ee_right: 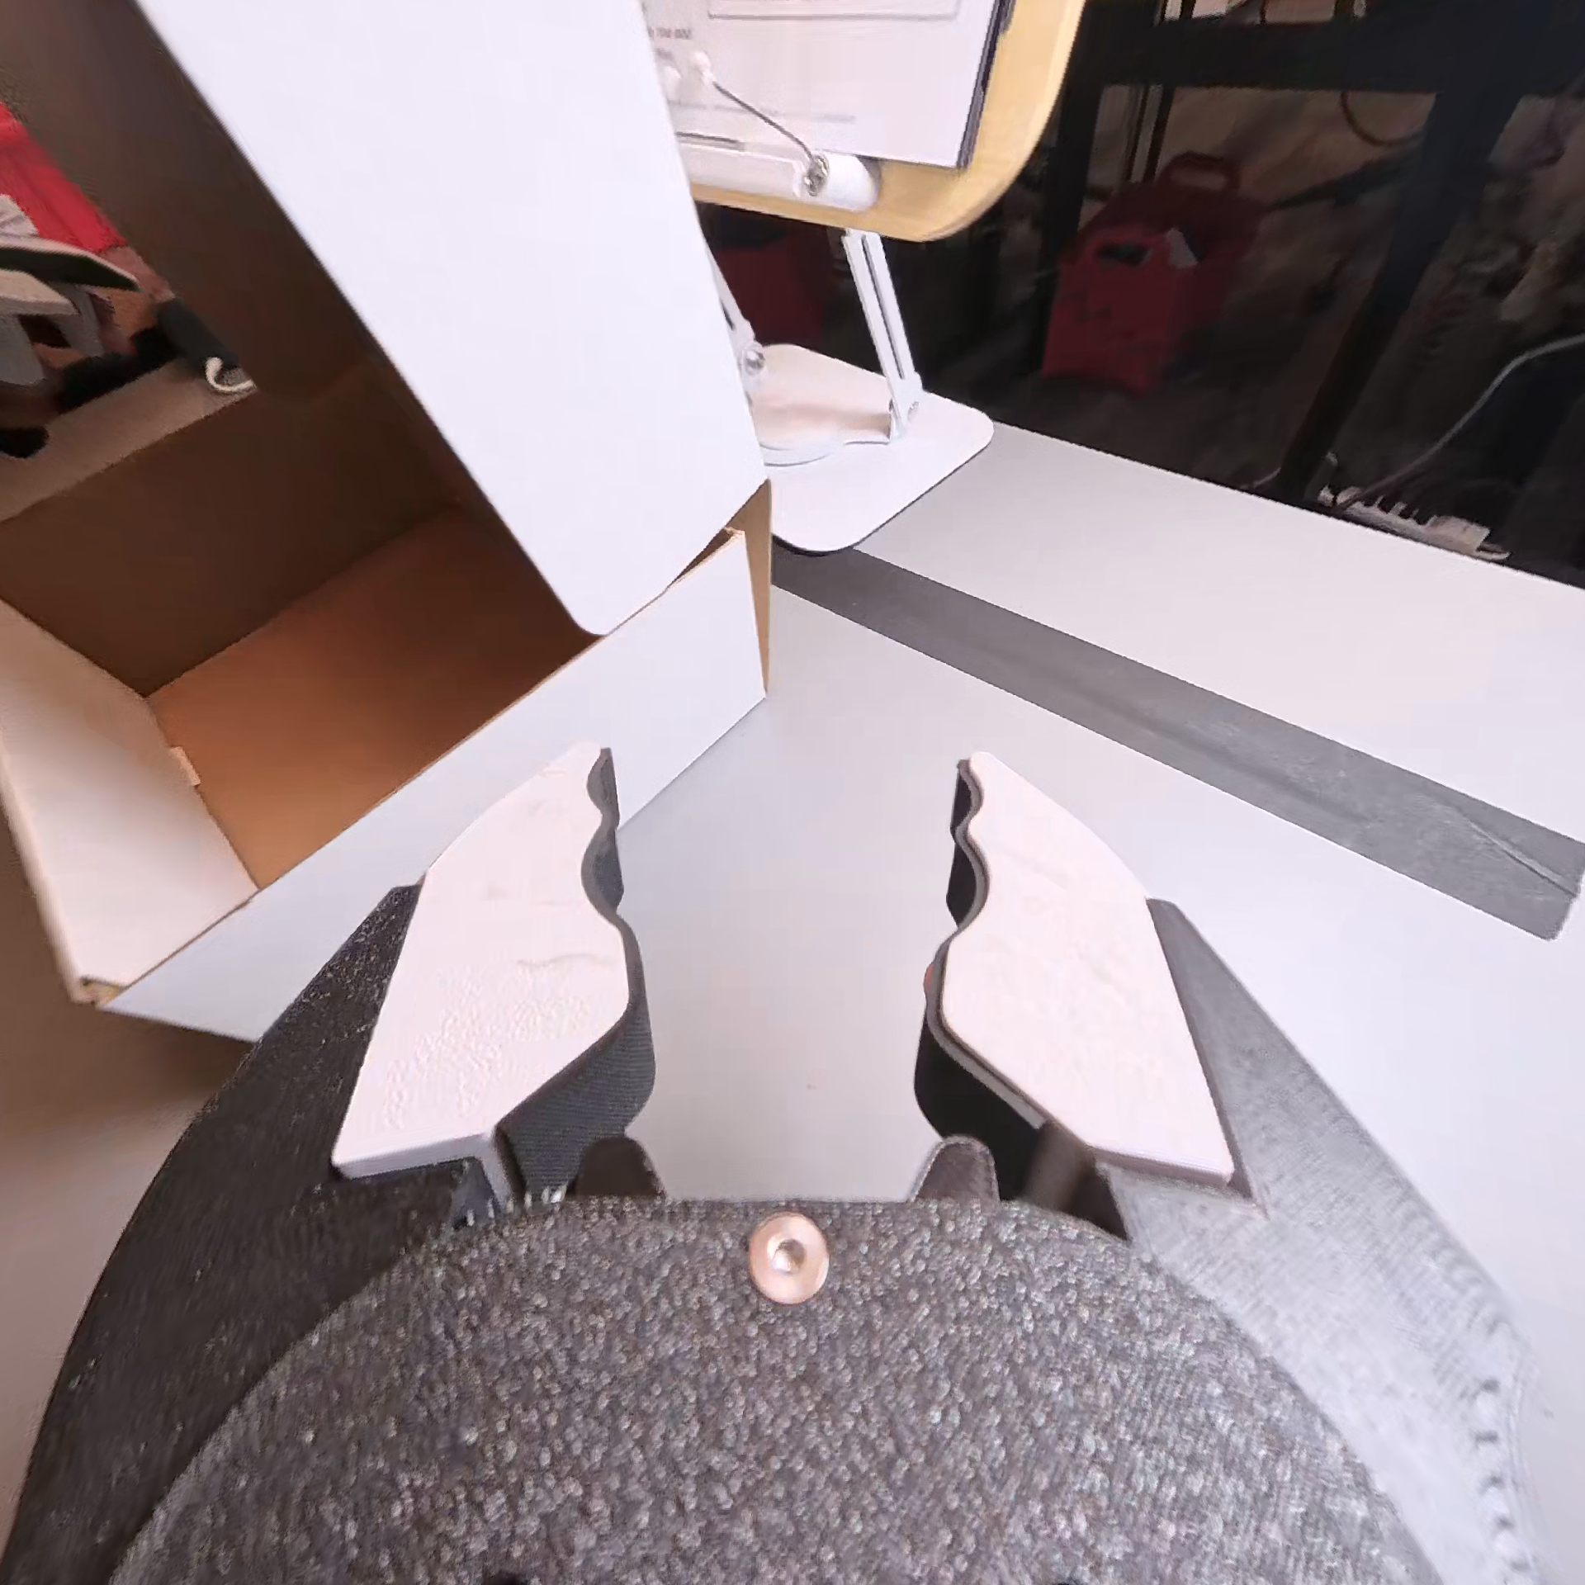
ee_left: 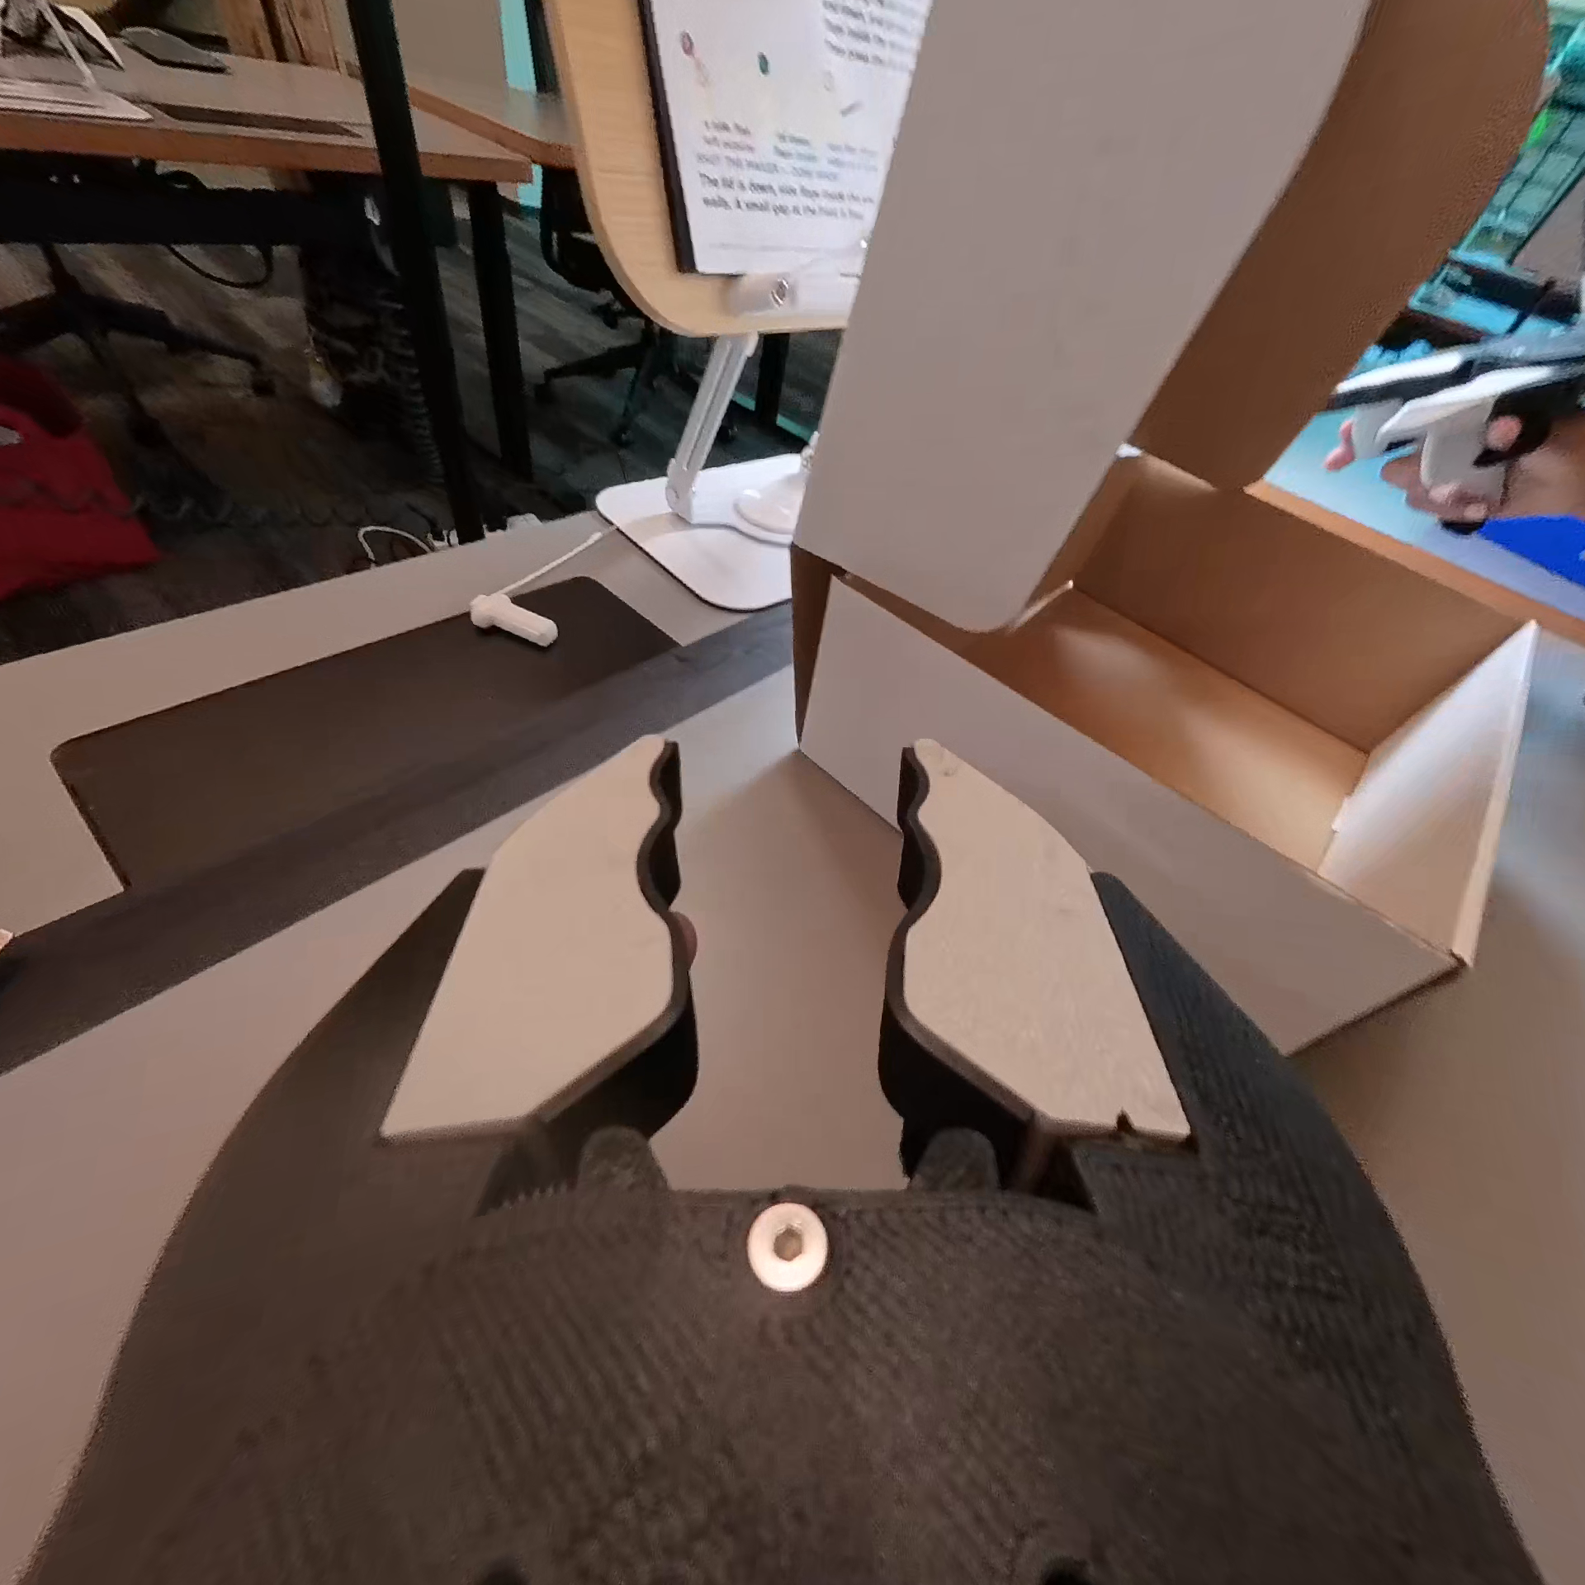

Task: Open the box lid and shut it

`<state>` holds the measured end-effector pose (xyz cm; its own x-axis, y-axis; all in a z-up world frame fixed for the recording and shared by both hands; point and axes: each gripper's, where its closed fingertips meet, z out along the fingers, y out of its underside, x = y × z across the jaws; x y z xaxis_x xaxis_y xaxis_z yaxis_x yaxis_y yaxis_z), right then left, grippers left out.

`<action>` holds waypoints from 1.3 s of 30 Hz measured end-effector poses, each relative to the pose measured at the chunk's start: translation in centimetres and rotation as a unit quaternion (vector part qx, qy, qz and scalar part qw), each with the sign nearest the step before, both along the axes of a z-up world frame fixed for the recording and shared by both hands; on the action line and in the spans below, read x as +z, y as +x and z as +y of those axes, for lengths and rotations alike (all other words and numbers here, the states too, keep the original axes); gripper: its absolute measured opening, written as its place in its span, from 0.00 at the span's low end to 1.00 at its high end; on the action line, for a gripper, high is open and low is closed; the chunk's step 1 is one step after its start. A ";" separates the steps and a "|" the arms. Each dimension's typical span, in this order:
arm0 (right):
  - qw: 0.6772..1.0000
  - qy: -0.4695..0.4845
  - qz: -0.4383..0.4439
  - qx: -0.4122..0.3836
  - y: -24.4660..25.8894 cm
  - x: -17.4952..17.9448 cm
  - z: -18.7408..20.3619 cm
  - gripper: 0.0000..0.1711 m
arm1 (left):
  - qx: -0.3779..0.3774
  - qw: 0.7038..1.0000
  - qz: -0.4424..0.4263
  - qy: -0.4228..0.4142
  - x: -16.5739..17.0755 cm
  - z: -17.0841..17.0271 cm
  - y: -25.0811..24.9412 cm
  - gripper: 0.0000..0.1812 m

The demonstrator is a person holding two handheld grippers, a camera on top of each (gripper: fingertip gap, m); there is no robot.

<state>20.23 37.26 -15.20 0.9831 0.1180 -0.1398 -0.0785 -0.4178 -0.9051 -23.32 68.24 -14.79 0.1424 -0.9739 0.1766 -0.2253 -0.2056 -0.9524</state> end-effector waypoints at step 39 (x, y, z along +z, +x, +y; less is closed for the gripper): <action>0.965 0.038 -0.223 -0.133 -12.7 7.8 2.6 0.05 | 0.122 0.963 -0.009 0.240 12.2 -13.1 8.3 0.02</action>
